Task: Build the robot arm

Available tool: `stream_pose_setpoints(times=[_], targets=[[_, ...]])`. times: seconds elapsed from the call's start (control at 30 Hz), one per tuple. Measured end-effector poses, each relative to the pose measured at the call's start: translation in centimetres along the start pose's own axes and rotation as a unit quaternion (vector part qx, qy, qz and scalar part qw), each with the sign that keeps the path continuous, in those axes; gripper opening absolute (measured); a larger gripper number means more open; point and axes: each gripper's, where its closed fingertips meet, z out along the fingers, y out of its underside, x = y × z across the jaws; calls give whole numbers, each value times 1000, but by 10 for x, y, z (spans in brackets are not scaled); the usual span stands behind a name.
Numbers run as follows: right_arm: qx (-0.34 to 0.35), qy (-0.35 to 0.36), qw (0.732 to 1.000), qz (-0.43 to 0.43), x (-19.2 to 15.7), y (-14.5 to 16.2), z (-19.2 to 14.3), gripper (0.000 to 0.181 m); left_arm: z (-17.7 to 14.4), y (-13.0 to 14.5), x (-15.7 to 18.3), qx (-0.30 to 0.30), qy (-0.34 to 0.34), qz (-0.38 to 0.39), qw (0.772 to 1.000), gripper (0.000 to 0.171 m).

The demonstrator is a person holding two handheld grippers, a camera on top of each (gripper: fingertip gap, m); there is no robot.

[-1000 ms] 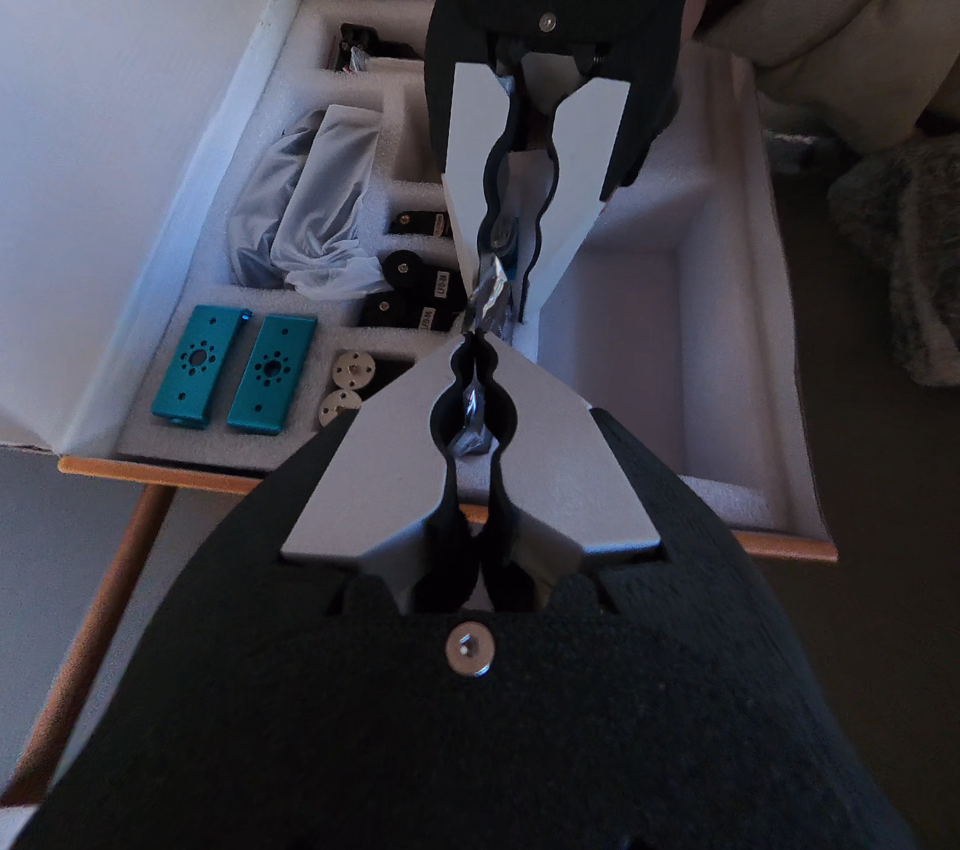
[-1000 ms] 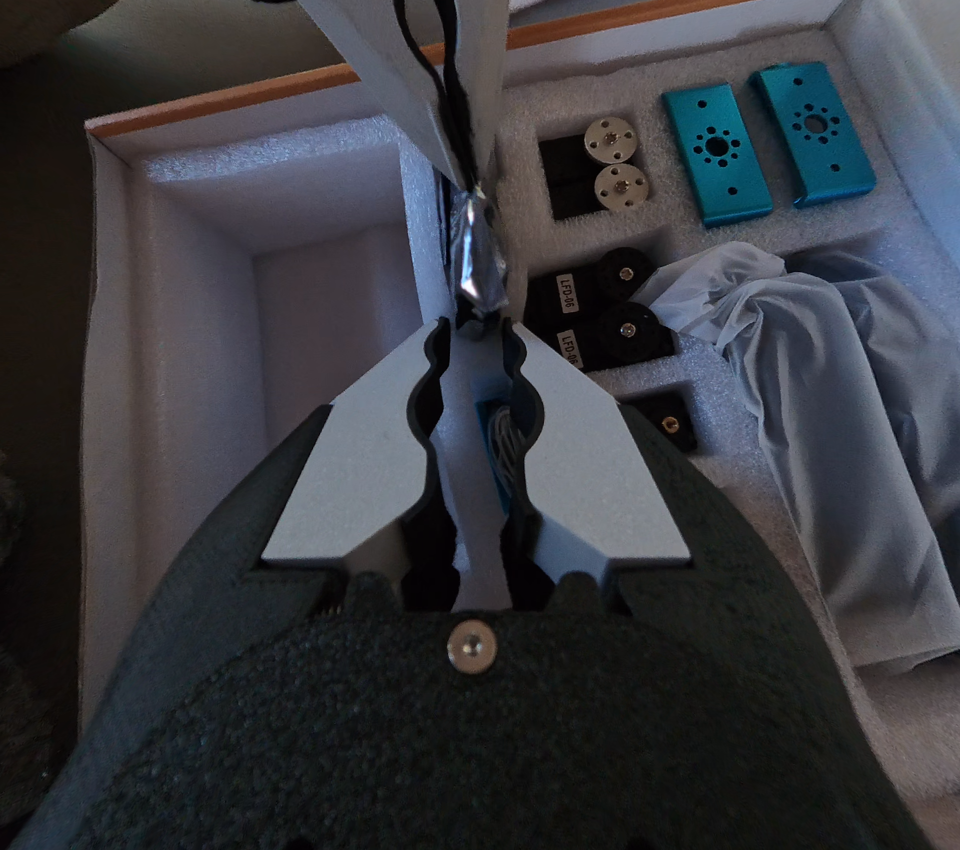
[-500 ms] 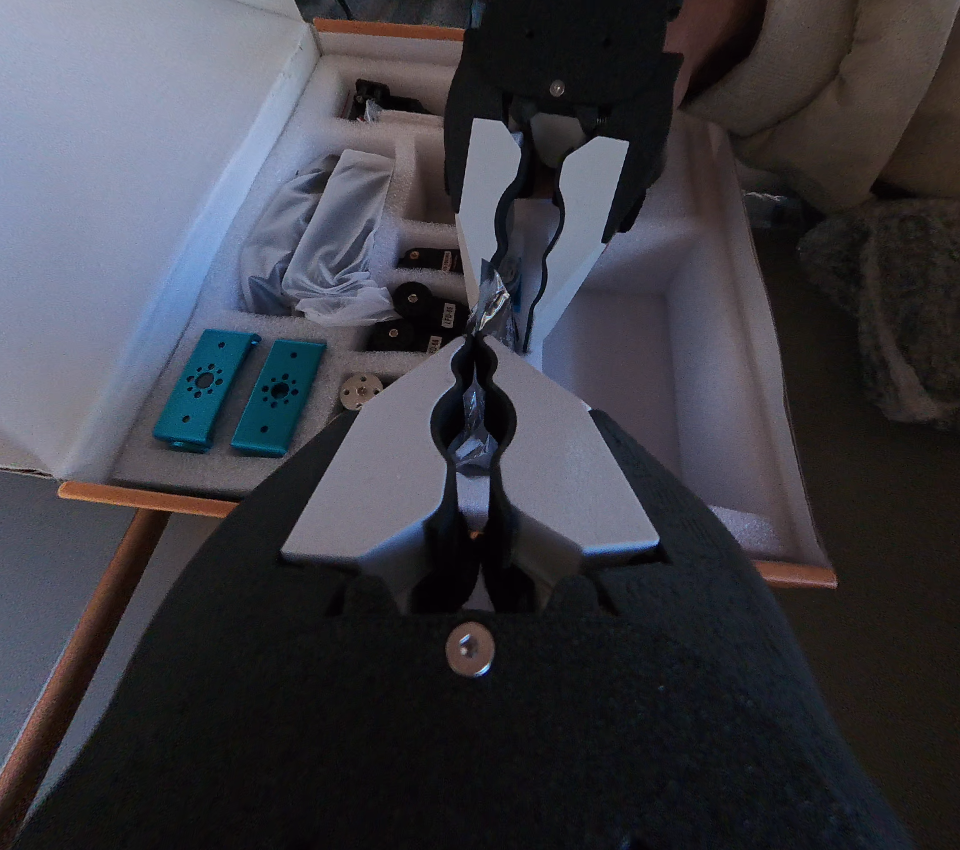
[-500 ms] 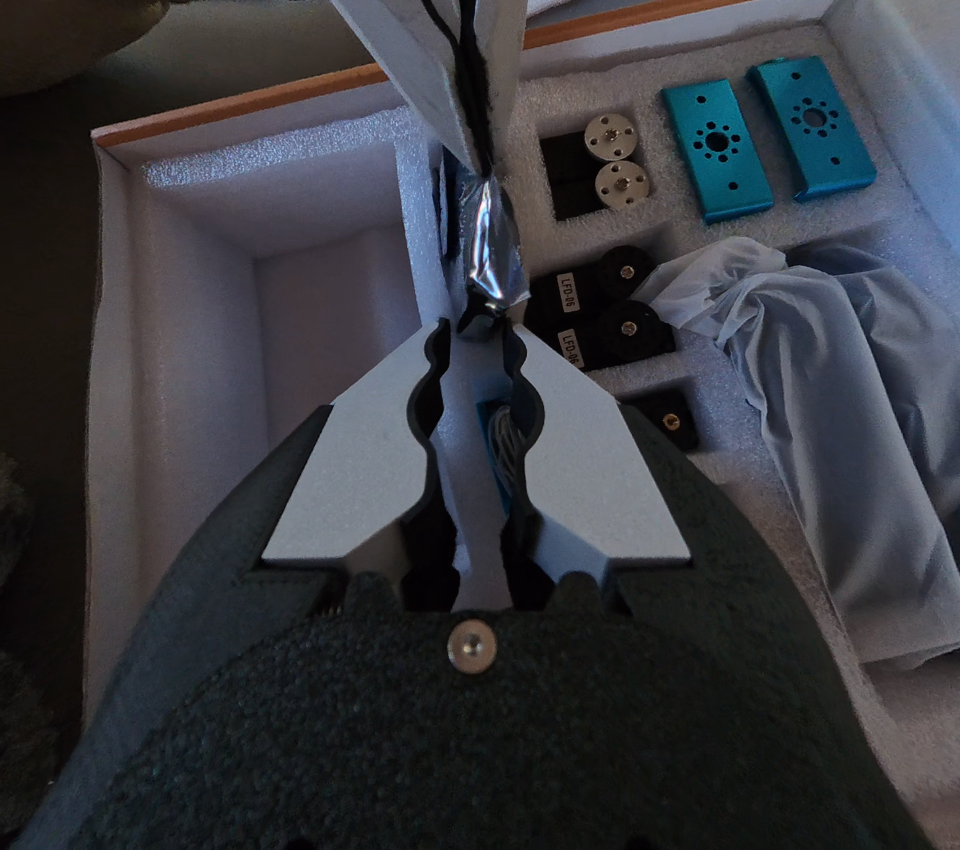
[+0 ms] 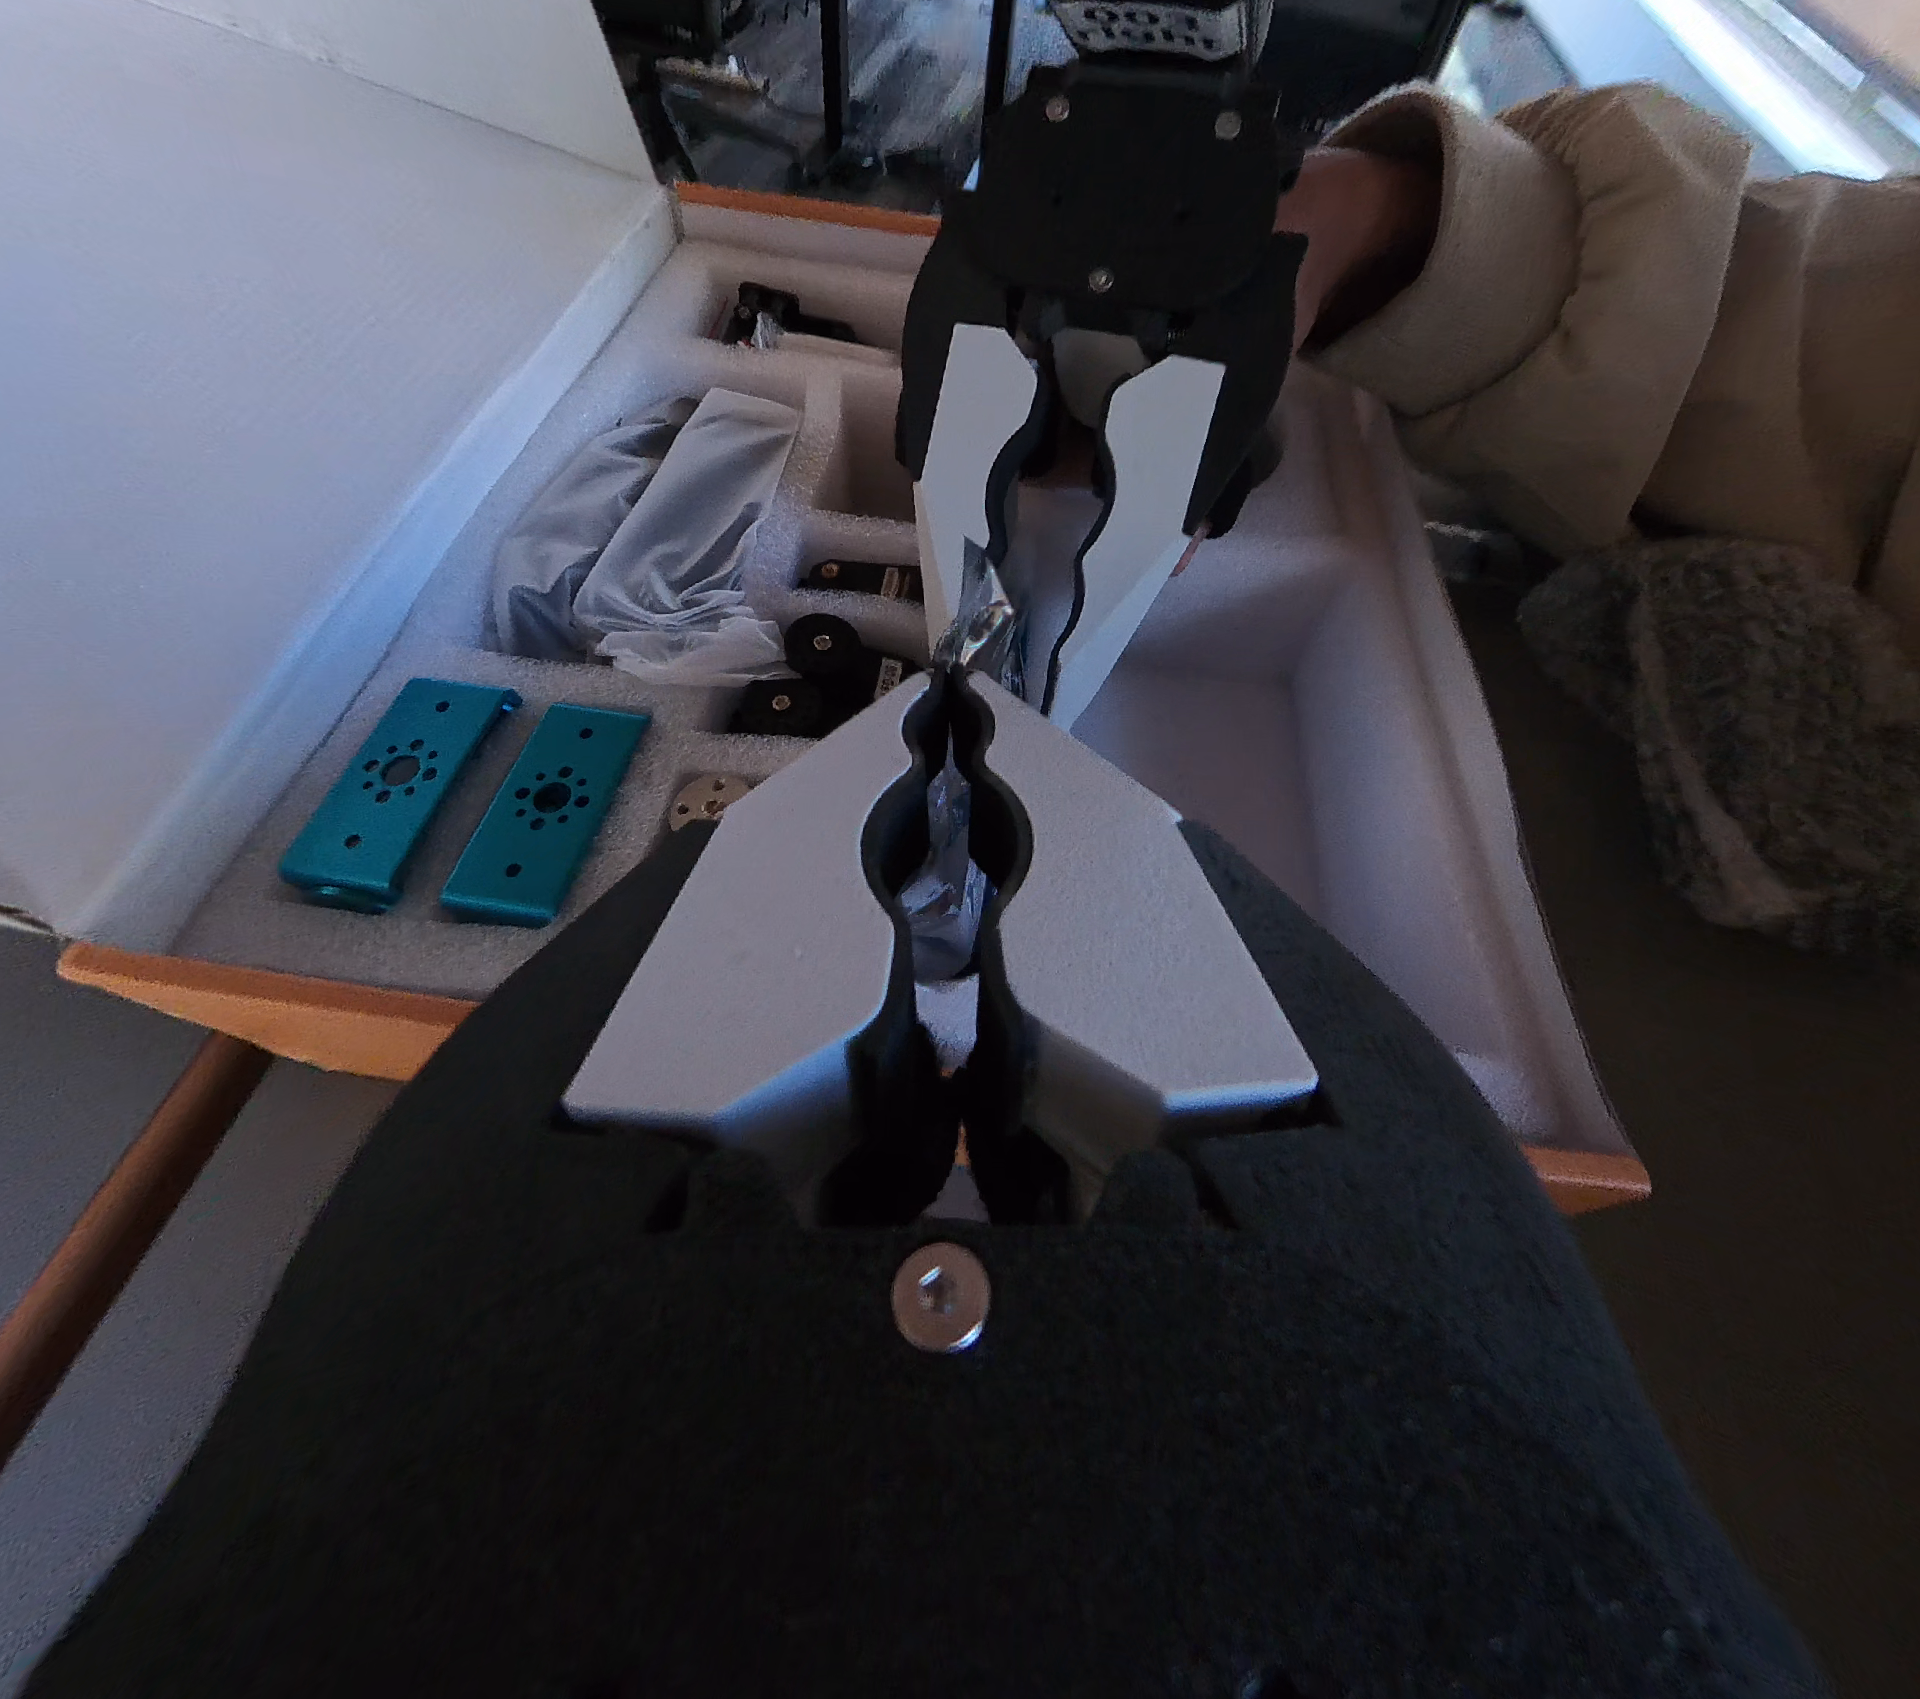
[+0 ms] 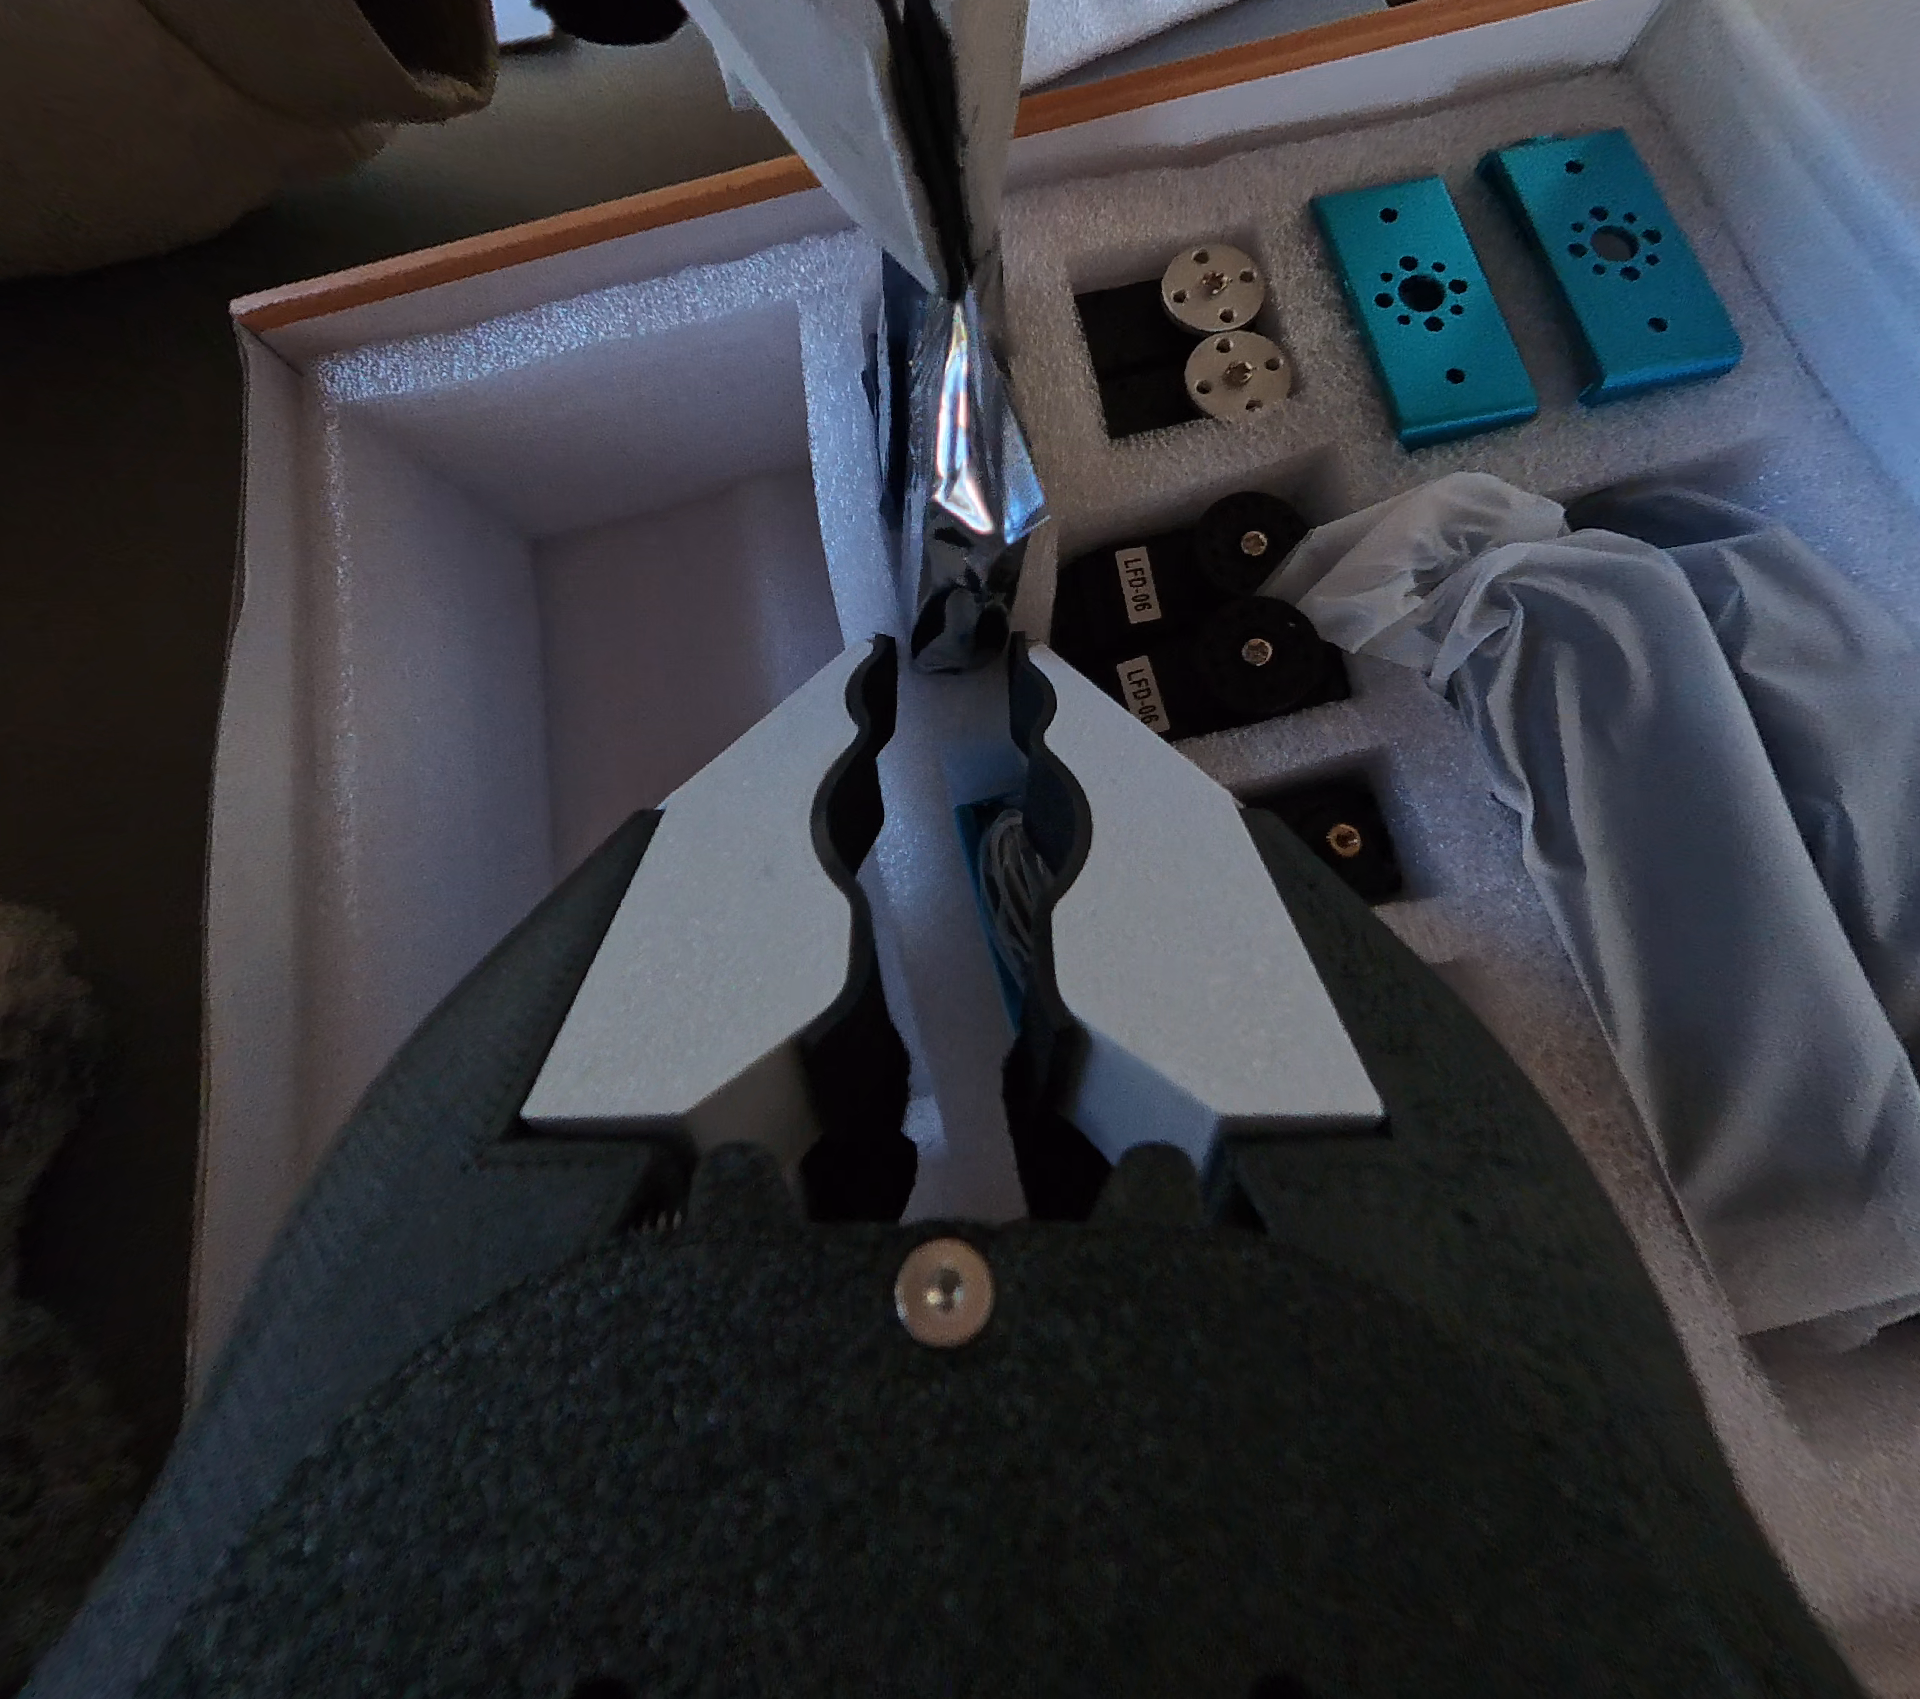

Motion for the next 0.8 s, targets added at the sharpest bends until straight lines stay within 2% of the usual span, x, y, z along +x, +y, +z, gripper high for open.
stream_pose_setpoints(times=[0.17,0.3,0.37,0.47,0.57,0.63,0.7,0.77,0.8], targets=[[18,-9,1000,9,0,-5,-5,22,0,-6,-1,23,0,-4,1000,0],[64,1,998,5,2,-23,-11,33,-3,-16,-1,17,5,6,1000,0],[69,-2,998,5,-1,-28,-8,32,0,-14,0,6,8,12,1000,0],[118,-20,992,31,-3,-48,-13,30,1,-16,4,19,17,6,1000,0],[90,11,996,-4,3,-48,-2,19,-1,-13,2,16,12,1,1000,0],[85,7,996,-5,5,-51,0,17,-3,-12,-1,18,10,-10,1000,0],[98,4,995,-4,6,-57,-4,17,-6,-17,-4,37,5,-26,999,0],[156,-6,988,7,5,-76,-18,17,-15,-39,-3,103,10,-49,993,0],[180,-23,983,22,3,-84,-26,17,-23,-52,-4,139,6,-55,989,8]])
